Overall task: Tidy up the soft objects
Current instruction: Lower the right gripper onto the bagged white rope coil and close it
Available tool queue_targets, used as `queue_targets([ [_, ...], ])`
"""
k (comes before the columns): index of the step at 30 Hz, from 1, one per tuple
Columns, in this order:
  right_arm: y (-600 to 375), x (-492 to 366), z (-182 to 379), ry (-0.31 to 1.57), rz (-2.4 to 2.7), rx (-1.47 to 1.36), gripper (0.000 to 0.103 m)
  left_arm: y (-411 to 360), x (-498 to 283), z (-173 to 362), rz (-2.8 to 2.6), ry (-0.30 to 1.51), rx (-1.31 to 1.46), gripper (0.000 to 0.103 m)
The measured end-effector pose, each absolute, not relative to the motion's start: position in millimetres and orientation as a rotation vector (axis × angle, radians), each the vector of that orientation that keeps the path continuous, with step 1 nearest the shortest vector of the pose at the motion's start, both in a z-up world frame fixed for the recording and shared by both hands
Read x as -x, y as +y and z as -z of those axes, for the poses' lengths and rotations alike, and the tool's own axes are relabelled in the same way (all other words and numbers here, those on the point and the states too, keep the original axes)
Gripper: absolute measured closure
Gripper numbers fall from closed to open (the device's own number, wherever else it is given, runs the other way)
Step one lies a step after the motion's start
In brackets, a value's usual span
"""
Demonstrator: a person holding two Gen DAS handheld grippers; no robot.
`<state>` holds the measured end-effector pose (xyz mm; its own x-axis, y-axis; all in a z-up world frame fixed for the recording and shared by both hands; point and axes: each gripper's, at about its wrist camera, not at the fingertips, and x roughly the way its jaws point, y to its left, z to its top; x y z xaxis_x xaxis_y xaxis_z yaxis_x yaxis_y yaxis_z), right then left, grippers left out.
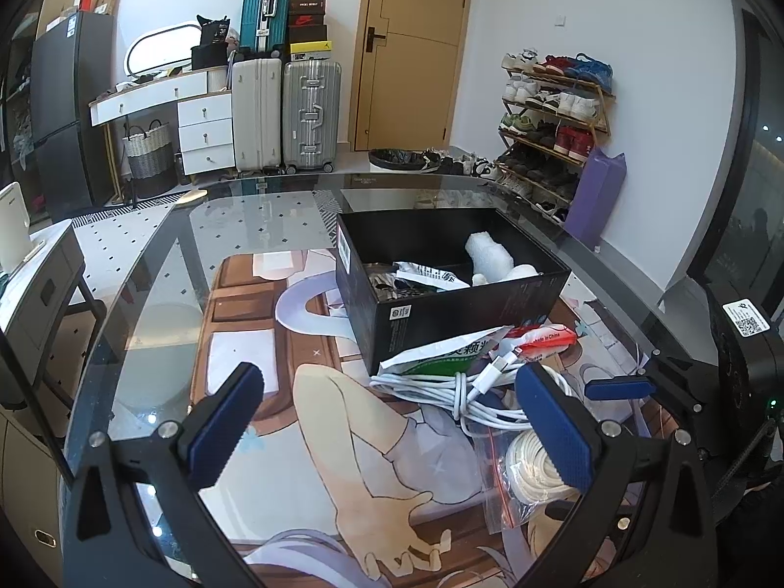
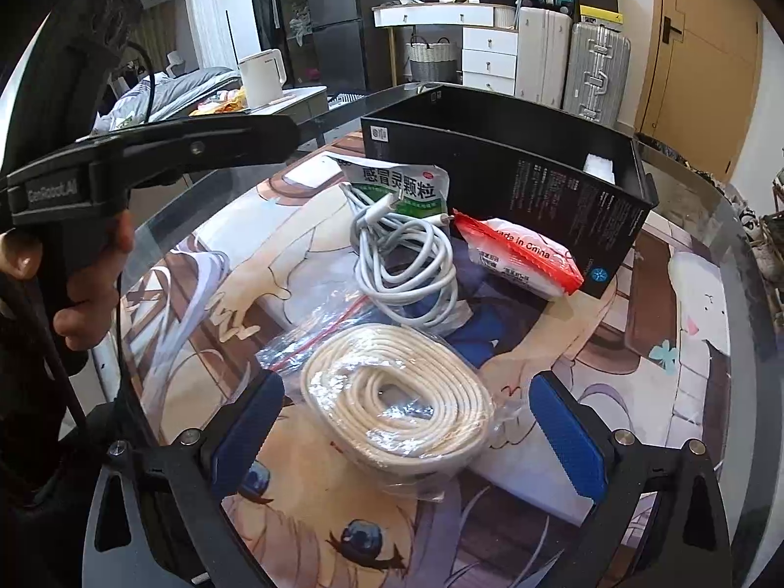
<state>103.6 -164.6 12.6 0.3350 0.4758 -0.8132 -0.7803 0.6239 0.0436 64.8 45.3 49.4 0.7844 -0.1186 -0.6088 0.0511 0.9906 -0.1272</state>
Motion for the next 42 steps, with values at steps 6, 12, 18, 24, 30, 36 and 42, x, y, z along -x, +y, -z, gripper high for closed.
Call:
queue_targets([
  [6, -164, -106, -13, 0.883, -0.828, 0.4, 0.001, 44, -66, -47, 0.086, 0.67, 0.097, 0.0],
  [12, -160, -109, -11, 0.882, -0.84, 0.396, 0.001, 43, -67, -46, 0.088, 0.674, 0.095, 0.0],
  [18, -155, -101, -7, 0.894, -0.88, 0.431, 0.001, 40, -67, -45, 0.09, 0.681, 0.092, 0.0],
  [24, -155, -93, -8, 0.895, -0.942, 0.464, 0.005, 39, -66, -45, 0.096, 0.681, 0.094, 0.0],
  [30, -154, -99, -2, 0.893, -0.905, 0.445, 0.005, 39, -66, -46, 0.1, 0.683, 0.095, 0.0],
  [36, -144, -95, 3, 0.887, -0.922, 0.469, 0.023, 39, -66, -45, 0.101, 0.687, 0.099, 0.0],
  [42, -144, -90, 3, 0.88, -0.952, 0.477, 0.046, 39, -67, -45, 0.104, 0.687, 0.1, 0.0],
])
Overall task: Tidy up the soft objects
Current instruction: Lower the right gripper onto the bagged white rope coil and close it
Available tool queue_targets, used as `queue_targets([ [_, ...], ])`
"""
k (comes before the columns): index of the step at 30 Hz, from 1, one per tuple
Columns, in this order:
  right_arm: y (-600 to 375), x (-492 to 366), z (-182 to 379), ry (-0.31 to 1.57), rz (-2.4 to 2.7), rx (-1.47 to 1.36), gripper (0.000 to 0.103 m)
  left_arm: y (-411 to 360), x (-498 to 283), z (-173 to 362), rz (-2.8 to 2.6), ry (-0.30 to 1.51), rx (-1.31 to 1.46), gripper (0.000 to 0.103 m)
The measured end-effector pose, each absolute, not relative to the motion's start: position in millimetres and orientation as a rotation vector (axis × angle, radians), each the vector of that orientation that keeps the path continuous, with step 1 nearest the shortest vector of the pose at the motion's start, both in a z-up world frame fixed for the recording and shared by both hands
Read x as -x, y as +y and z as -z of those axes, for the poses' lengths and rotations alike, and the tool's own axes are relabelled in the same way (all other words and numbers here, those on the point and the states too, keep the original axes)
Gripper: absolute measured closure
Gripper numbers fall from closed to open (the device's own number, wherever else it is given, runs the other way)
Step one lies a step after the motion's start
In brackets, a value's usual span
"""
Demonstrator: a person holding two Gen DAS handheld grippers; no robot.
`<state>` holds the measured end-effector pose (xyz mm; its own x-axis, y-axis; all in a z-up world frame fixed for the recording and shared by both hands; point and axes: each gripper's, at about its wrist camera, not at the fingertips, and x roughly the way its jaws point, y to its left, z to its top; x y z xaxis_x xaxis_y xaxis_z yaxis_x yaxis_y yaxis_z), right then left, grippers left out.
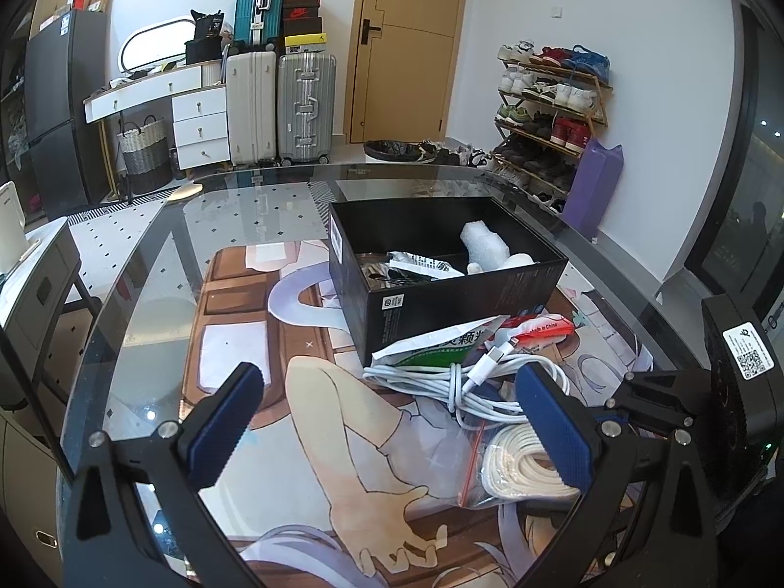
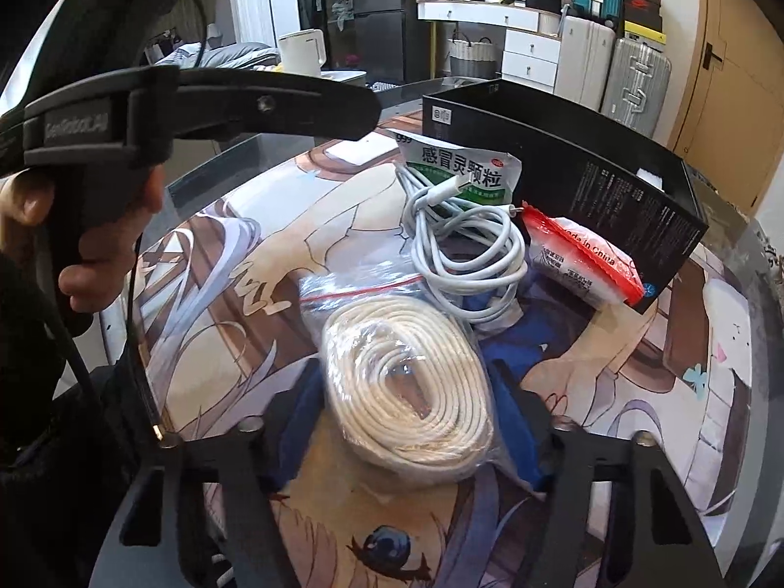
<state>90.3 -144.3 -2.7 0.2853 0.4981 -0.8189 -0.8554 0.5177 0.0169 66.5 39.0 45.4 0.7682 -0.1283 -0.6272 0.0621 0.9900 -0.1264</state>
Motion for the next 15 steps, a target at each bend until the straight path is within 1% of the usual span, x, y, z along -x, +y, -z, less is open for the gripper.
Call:
queue_targets([
  [3, -147, -88, 2, 0.878, -0.972, 0.478, 0.052, 39, -67, -45, 0.109, 0.686, 0.106, 0.0],
  [7, -147, -85, 2, 0.87, -0.988, 0.482, 0.055, 40, -67, -45, 0.109, 0.686, 0.108, 0.0],
  [11, -148, -82, -1, 0.862, -1.003, 0.477, 0.06, 42, -65, -49, 0.114, 0.677, 0.116, 0.0],
  [15, -149, -78, -6, 0.844, -1.022, 0.475, 0.062, 48, -61, -56, 0.109, 0.652, 0.139, 0.0],
])
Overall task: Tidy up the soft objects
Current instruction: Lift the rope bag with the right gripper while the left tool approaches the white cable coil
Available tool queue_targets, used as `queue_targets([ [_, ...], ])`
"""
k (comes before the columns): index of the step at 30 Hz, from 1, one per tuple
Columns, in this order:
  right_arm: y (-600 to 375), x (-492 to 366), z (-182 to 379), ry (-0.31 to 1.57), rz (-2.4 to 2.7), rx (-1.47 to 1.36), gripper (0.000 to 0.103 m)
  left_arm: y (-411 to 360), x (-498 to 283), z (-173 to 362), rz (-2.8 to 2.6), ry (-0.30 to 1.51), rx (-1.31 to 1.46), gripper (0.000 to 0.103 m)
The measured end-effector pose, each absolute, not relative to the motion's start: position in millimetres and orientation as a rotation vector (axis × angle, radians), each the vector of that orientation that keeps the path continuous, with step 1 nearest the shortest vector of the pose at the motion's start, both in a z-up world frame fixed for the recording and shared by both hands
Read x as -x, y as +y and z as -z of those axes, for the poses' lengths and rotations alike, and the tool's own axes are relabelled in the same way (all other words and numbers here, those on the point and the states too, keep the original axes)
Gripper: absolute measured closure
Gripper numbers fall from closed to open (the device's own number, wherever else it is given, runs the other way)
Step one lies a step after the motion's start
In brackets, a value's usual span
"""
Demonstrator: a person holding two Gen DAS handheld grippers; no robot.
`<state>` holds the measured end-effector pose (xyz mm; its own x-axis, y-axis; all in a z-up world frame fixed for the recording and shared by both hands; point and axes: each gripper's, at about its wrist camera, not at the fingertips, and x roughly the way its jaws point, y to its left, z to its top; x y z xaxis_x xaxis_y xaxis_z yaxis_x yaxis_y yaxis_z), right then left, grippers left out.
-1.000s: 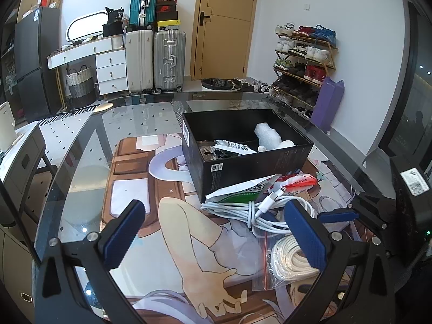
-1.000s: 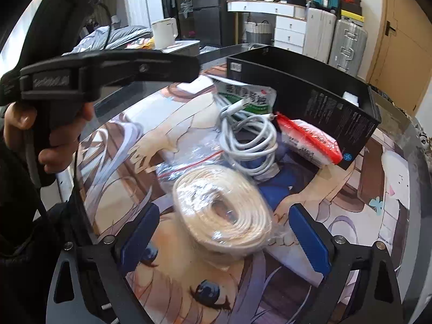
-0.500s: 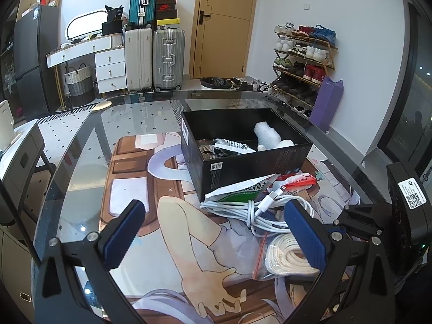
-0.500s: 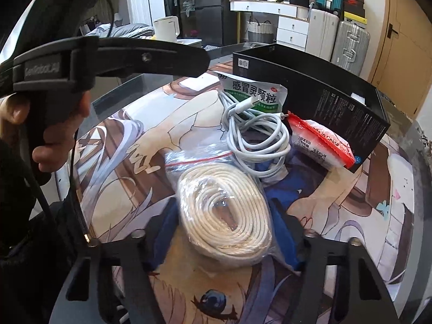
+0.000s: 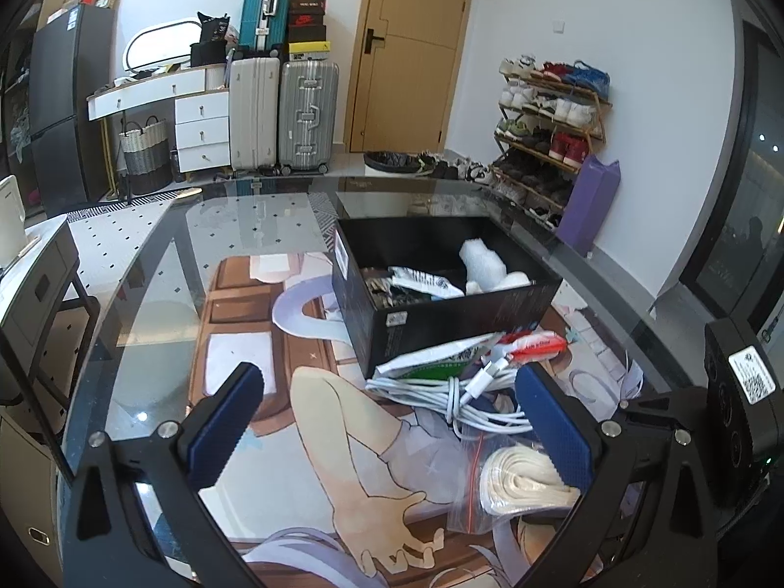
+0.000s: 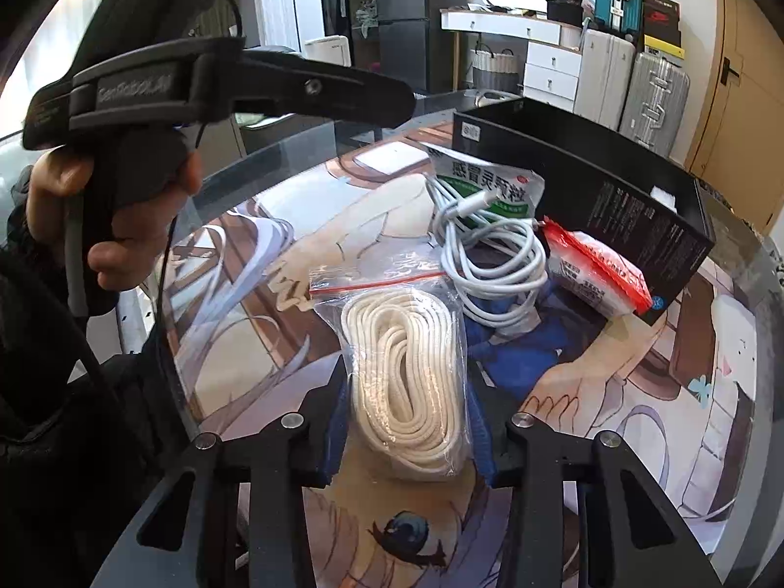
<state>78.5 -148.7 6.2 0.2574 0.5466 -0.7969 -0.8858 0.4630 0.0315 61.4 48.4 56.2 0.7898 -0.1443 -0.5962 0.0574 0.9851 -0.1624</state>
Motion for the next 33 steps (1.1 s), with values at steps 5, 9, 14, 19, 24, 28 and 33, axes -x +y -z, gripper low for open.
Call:
queue_targets([
  [5, -151, -74, -19, 0.818, -1.062, 0.442, 0.064, 58, -58, -65, 0.097, 0.623, 0.169, 0.0],
  [9, -154, -71, -32, 0.793, -1.091, 0.405, 0.064, 63, -57, -68, 0.097, 0.614, 0.183, 0.0],
  [14, -161, -67, -50, 0.752, -1.107, 0.38, 0.065, 67, -57, -69, 0.092, 0.612, 0.194, 0.0],
  [19, -177, -69, -69, 0.693, -1.07, 0.349, 0.065, 70, -57, -68, 0.084, 0.614, 0.2, 0.0],
  [24, -201, -83, -86, 0.648, -0.979, 0.283, 0.065, 68, -61, -64, 0.079, 0.632, 0.201, 0.0],
  [28, -217, -99, -89, 0.65, -0.893, 0.231, 0.065, 61, -66, -57, 0.096, 0.663, 0.196, 0.0],
  [33, -223, -108, -89, 0.662, -0.858, 0.199, 0.064, 42, -72, -42, 0.131, 0.729, 0.137, 0.0],
])
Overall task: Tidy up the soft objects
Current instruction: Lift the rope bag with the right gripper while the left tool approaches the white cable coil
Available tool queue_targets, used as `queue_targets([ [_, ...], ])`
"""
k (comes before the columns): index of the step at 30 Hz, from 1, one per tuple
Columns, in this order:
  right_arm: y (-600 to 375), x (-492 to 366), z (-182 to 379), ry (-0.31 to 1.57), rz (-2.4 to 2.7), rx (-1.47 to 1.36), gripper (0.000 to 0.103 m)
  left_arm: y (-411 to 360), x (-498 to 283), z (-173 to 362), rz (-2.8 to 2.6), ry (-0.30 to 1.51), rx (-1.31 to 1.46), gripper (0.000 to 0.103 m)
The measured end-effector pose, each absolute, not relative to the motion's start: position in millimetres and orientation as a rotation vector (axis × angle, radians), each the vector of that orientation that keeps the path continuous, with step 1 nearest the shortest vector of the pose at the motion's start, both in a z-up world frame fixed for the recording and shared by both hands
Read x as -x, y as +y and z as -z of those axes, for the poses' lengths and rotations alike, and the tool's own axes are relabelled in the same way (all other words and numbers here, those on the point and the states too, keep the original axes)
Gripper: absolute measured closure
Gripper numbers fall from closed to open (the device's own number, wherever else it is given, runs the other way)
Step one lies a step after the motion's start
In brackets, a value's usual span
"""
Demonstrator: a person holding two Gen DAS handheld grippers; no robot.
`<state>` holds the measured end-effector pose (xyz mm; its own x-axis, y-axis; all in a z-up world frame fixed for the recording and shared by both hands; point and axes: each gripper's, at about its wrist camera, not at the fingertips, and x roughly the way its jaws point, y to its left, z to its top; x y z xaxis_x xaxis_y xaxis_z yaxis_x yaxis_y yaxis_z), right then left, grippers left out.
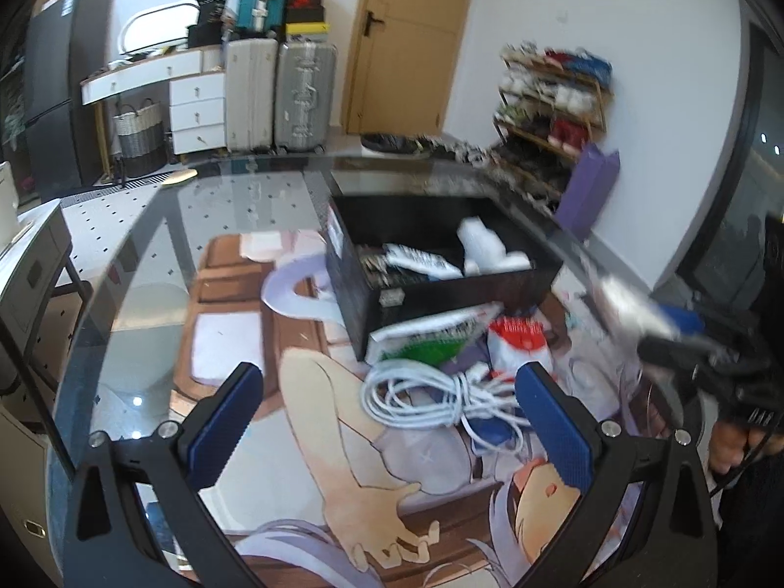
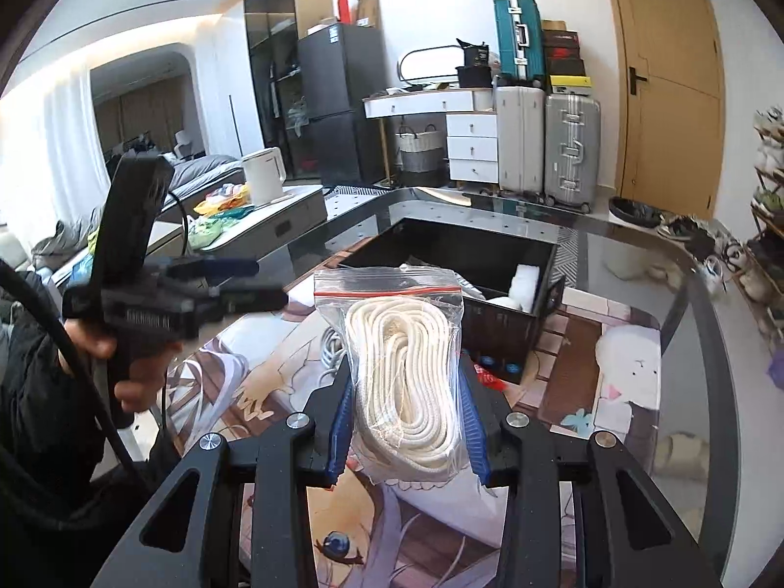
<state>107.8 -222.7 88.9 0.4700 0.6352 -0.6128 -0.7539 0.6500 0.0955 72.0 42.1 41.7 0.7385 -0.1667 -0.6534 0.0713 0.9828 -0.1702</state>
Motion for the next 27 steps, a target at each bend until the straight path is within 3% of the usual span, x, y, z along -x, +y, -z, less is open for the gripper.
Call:
queue_targets([
  [9, -223, -113, -87, 0.675, -0.856, 0.188, 0.064, 7, -74, -21, 0.221, 0.829, 0.024, 0.0],
  [27, -223, -113, -86, 0.679, -0.855, 0.183, 0.065, -1, -96, -13, 0.257, 0.88, 0.131, 0.0],
])
